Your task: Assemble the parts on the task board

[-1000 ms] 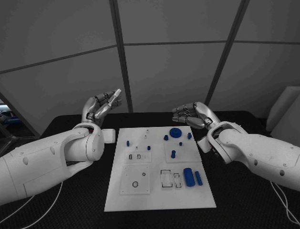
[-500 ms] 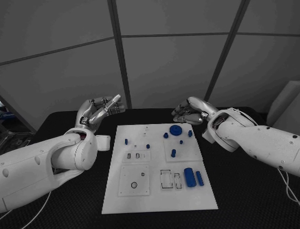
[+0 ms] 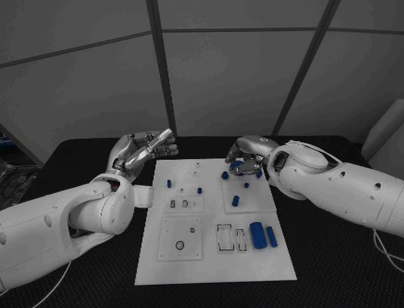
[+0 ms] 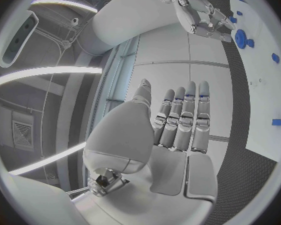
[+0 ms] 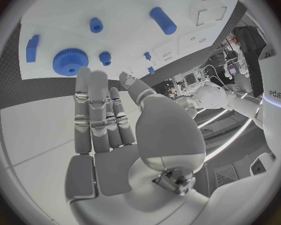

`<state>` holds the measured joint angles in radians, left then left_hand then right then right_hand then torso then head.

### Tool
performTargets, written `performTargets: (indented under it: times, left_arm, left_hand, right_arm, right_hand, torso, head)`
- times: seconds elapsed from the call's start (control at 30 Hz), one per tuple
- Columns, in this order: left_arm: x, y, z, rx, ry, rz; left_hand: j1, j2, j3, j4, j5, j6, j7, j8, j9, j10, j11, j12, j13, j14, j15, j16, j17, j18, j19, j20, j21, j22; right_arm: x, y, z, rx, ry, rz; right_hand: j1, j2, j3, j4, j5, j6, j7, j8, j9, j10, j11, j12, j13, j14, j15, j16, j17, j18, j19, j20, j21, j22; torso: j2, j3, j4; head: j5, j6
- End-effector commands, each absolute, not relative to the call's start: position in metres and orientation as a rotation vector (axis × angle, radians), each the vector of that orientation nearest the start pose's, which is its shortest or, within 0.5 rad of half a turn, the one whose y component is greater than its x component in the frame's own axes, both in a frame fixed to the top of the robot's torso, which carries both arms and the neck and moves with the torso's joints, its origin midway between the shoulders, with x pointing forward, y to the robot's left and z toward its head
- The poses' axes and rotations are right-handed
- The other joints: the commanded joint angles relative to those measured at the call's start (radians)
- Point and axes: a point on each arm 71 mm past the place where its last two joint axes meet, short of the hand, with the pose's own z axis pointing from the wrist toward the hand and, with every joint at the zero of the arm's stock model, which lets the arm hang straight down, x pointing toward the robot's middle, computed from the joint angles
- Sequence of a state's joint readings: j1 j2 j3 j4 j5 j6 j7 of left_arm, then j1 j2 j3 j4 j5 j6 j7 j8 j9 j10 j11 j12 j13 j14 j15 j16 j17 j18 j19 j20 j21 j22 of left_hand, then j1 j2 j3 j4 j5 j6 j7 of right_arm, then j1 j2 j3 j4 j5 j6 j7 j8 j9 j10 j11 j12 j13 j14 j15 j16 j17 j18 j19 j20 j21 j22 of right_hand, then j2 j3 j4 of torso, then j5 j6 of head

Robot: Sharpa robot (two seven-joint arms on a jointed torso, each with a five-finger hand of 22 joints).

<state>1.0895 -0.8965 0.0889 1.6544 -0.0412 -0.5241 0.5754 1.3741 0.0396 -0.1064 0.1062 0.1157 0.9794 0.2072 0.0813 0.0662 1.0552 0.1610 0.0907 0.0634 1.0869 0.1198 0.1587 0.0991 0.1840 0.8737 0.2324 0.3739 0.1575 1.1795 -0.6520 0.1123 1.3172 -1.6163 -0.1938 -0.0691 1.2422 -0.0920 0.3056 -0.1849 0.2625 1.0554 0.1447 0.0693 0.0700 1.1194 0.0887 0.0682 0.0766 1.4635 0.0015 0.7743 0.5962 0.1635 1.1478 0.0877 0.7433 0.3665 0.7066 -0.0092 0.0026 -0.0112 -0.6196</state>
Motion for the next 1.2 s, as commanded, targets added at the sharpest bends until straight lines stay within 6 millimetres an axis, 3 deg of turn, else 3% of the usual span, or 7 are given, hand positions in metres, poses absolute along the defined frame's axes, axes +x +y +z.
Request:
performTargets:
  times: [0.03, 0.33, 0.7, 1.2]
  left_arm:
    - [0.465, 0.212, -0.158, -1.041, 1.146, -1.551]
    - [0.463, 0.210, -0.158, -1.047, 1.146, -1.556]
    - [0.462, 0.210, -0.157, -1.050, 1.149, -1.560]
    - [0.462, 0.211, -0.157, -1.053, 1.154, -1.559]
  left_hand:
    - [-0.012, 0.002, -0.005, 0.000, -0.004, 0.003, 0.002, -0.006, -0.001, 0.001, 0.002, -0.007, 0.001, 0.001, 0.002, -0.006, 0.001, -0.001, 0.010, 0.000, 0.005, 0.001]
    - [-0.014, 0.002, -0.008, -0.001, -0.004, 0.001, 0.004, -0.011, -0.001, -0.004, 0.004, -0.014, 0.000, -0.002, 0.004, -0.013, 0.001, -0.001, 0.013, 0.000, 0.006, 0.000]
    - [-0.014, 0.003, -0.009, -0.002, -0.004, 0.000, 0.004, -0.013, -0.002, -0.006, 0.005, -0.017, 0.000, -0.003, 0.005, -0.016, 0.001, -0.001, 0.014, 0.001, 0.006, 0.000]
    - [-0.014, 0.005, -0.009, -0.003, -0.004, -0.001, 0.005, -0.014, -0.001, -0.009, 0.006, -0.020, 0.000, -0.005, 0.005, -0.019, 0.001, -0.001, 0.014, 0.001, 0.006, 0.000]
  right_arm:
    - [0.533, -0.156, -0.161, -0.352, 1.638, 0.504]
    - [0.535, -0.151, -0.163, -0.373, 1.657, 0.481]
    - [0.538, -0.148, -0.165, -0.379, 1.663, 0.469]
    - [0.540, -0.144, -0.166, -0.374, 1.659, 0.478]
  right_hand:
    - [0.007, -0.008, 0.001, 0.013, -0.007, -0.012, -0.002, -0.003, -0.001, -0.018, 0.001, -0.001, 0.002, 0.029, 0.003, 0.093, 0.094, 0.019, -0.004, 0.003, 0.027, 0.017]
    - [0.023, -0.013, 0.002, 0.035, -0.011, -0.024, -0.003, -0.003, 0.000, -0.036, 0.005, 0.001, 0.008, 0.031, 0.005, 0.278, 0.285, 0.020, -0.010, 0.007, 0.086, 0.055]
    - [0.033, -0.011, 0.017, 0.049, -0.013, -0.027, -0.003, -0.002, 0.000, -0.031, 0.006, 0.004, 0.011, 0.034, 0.006, 0.384, 0.394, 0.019, -0.018, 0.010, 0.135, 0.088]
    - [0.032, -0.002, 0.070, 0.069, -0.009, -0.020, 0.000, -0.001, 0.001, 0.010, 0.001, 0.009, 0.012, 0.041, 0.004, 0.486, 0.501, 0.003, 0.012, 0.010, 0.248, 0.222]
  torso:
    - [0.015, -0.0027, 0.0023]
    - [0.027, -0.0058, 0.0072]
    - [0.032, -0.0063, 0.0095]
    - [0.037, -0.0064, 0.0110]
  head:
    - [-0.003, 0.002]
    - [-0.006, 0.007]
    - [-0.004, 0.005]
    - [0.001, 0.000]
